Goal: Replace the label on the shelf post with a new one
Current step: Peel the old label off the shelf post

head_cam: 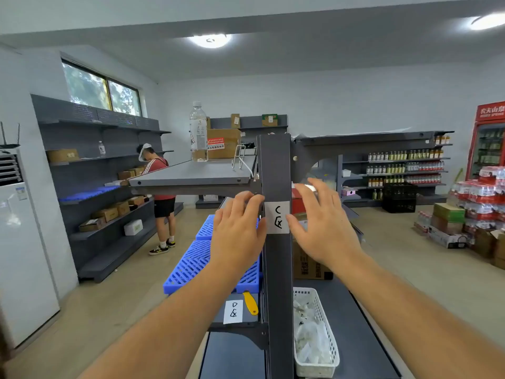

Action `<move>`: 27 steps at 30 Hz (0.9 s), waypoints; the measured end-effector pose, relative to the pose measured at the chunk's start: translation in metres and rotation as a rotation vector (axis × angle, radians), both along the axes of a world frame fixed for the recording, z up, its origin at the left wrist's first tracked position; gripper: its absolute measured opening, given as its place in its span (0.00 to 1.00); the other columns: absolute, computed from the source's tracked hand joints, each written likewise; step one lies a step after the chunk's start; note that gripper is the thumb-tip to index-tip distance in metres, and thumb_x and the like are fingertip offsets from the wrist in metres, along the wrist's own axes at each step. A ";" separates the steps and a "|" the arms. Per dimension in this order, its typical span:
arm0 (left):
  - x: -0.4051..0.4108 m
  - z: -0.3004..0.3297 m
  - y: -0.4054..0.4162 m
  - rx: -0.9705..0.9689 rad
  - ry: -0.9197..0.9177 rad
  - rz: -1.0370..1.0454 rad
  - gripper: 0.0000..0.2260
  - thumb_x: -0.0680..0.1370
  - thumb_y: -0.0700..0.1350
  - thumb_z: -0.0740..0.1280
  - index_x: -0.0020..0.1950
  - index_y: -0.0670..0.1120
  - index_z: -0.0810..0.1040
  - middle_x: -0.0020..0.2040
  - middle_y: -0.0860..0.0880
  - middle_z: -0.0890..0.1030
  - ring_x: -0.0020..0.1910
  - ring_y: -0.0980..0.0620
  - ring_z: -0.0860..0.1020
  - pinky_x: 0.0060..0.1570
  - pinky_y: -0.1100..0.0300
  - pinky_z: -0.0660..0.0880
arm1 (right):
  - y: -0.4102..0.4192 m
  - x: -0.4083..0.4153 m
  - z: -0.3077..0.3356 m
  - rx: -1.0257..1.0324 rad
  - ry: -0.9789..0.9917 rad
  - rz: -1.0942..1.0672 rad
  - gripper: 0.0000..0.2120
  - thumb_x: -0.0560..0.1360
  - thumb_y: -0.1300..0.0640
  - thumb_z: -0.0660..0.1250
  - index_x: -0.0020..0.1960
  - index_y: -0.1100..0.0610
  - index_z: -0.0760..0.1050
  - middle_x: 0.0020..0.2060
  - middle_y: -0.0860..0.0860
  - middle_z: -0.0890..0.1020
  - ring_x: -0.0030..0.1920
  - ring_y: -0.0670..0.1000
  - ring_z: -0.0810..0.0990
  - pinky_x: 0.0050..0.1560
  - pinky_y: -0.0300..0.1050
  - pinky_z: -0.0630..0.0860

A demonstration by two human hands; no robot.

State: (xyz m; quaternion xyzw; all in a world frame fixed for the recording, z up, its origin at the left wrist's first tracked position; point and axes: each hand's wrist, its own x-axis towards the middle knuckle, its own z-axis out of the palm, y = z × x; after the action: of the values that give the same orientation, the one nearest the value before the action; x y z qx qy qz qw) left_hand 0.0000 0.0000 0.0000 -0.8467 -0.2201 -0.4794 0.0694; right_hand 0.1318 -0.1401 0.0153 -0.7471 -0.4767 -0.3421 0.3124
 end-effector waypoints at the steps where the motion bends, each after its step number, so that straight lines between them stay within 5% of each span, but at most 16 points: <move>1: 0.001 -0.001 0.000 0.010 0.004 -0.021 0.19 0.79 0.51 0.69 0.70 0.50 0.75 0.67 0.50 0.75 0.63 0.48 0.75 0.62 0.51 0.70 | 0.000 0.000 -0.002 -0.004 0.007 0.010 0.30 0.78 0.43 0.65 0.76 0.54 0.66 0.75 0.54 0.66 0.74 0.58 0.66 0.66 0.57 0.77; 18: 0.020 -0.015 -0.007 -0.093 -0.082 -0.108 0.14 0.81 0.45 0.69 0.67 0.47 0.77 0.65 0.50 0.80 0.63 0.49 0.77 0.62 0.58 0.71 | -0.005 0.008 -0.016 0.028 0.040 0.076 0.27 0.78 0.46 0.66 0.74 0.54 0.68 0.70 0.52 0.70 0.70 0.53 0.68 0.63 0.49 0.76; 27: 0.021 -0.003 -0.015 -0.197 -0.169 -0.150 0.06 0.81 0.43 0.69 0.58 0.45 0.79 0.56 0.49 0.81 0.53 0.51 0.77 0.53 0.64 0.70 | -0.004 0.008 -0.015 0.038 0.060 0.101 0.26 0.78 0.47 0.66 0.74 0.54 0.68 0.70 0.51 0.69 0.69 0.53 0.68 0.63 0.51 0.77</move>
State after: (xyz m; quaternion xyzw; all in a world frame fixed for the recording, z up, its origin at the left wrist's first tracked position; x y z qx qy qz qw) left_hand 0.0206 -0.0153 -0.0027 -0.8201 -0.2071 -0.5289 -0.0689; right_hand 0.1397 -0.1439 0.0000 -0.7261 -0.4974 -0.3123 0.3576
